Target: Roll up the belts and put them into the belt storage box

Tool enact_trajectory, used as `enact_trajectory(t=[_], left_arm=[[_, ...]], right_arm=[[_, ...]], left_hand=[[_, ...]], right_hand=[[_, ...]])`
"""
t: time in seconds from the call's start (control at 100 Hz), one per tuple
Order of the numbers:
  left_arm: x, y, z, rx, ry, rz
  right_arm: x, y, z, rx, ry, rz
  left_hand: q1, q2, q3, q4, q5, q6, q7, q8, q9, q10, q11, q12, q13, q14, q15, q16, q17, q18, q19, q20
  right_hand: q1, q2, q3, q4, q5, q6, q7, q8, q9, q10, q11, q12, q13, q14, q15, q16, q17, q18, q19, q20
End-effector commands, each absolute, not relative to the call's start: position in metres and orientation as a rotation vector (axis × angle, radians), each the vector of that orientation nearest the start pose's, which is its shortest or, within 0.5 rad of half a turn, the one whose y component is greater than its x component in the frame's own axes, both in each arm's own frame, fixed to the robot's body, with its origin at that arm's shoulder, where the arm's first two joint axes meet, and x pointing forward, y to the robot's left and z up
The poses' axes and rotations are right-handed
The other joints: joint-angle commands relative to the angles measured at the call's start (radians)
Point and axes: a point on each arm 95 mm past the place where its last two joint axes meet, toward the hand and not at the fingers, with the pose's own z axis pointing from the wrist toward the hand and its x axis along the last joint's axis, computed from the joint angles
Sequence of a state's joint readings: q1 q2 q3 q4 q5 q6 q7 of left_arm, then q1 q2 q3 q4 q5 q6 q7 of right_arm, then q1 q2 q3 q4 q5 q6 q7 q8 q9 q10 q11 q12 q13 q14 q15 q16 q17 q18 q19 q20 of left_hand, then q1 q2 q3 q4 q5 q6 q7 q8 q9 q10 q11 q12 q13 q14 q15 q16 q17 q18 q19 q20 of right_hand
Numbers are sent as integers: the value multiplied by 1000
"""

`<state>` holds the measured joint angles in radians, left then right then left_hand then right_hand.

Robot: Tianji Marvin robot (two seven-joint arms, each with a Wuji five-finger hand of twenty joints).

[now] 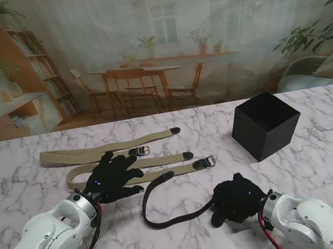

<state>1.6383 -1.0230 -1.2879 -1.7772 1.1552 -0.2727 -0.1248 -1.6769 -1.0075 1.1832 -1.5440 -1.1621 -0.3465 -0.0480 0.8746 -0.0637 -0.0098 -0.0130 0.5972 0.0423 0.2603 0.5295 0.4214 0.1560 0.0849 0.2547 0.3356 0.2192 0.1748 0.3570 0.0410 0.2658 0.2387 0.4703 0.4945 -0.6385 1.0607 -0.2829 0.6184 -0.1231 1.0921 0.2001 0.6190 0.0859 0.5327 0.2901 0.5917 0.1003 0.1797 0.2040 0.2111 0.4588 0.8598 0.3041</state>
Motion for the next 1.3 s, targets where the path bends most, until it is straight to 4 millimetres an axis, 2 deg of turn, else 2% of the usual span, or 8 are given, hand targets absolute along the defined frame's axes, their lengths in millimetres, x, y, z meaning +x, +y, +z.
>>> enact_trajectory(t=[0.0,0.21,0.35,0.42,0.65,0.93,1.16,1.29], left_arm=[[374,-8,-292,-871,1837,-1459],[374,-8,-292,-870,1838,-1459],[374,-8,-292,-870,1838,-1459],[374,-8,-292,-870,1838,-1459],[374,-8,-292,-870,1838,-1459],[374,-8,-292,-868,1836,-1459],[374,-8,-292,-868,1835,-1459],[374,-7,-292,-868,1834,-1459]], right_arm=[[336,-3,-397,960,1952,1491],[339,-3,-398,899,1862,1546],[341,-2,-400,865,1816,1592],[341,-2,-401,847,1809,1606],[343,0,-403,852,1792,1639],[343,1,-402,834,1806,1690],[343,1,-402,852,1818,1689],[342,0,-401,861,1844,1678]], left_hand=[[-9,33,-14,-2,19,6,8,8,-12,5,-9,8,-24,-8,-24,8,-4,43,-40,17],[-8,33,-13,-2,20,7,8,8,-11,6,-8,8,-24,-8,-24,8,-3,44,-42,18],[-9,34,-14,-2,19,7,8,8,-11,5,-9,8,-24,-9,-25,8,-2,43,-44,18],[-8,33,-13,-2,19,6,8,8,-8,6,-8,8,-23,-9,-24,8,-2,44,-45,18],[-8,33,-14,-2,20,6,8,8,-9,6,-8,8,-23,-8,-24,8,-1,44,-48,19],[-9,33,-14,-2,20,6,8,8,-9,6,-8,8,-24,-9,-25,8,0,45,-52,21],[-8,34,-13,-2,20,6,8,8,-10,5,-8,8,-23,-8,-24,8,0,45,-55,22],[-9,34,-14,-2,19,7,8,8,-9,5,-8,8,-24,-10,-25,8,1,46,-57,22]], right_hand=[[29,79,1,3,76,-23,166,36,125,-57,98,46,59,-39,67,36,9,-7,24,-9],[79,89,-22,-1,48,-143,64,101,513,-161,165,134,264,-137,183,133,84,-77,104,37],[66,97,23,33,-48,-53,-182,-5,684,-217,179,131,364,-194,230,175,133,-127,157,49],[58,111,49,73,-285,-27,-441,63,721,-203,177,127,397,-197,239,188,144,-131,173,45],[113,177,55,158,-509,-211,-395,25,784,-129,214,137,542,-151,302,219,207,-126,214,54],[172,170,17,166,16,-421,-313,68,761,-135,167,146,502,-154,250,215,153,-98,151,27],[164,66,-10,14,245,-192,-100,-175,733,-188,25,106,437,-187,196,195,133,-151,123,45],[-168,111,-45,73,222,-28,-270,-62,640,-179,-57,34,386,-188,168,161,103,-157,117,46]])
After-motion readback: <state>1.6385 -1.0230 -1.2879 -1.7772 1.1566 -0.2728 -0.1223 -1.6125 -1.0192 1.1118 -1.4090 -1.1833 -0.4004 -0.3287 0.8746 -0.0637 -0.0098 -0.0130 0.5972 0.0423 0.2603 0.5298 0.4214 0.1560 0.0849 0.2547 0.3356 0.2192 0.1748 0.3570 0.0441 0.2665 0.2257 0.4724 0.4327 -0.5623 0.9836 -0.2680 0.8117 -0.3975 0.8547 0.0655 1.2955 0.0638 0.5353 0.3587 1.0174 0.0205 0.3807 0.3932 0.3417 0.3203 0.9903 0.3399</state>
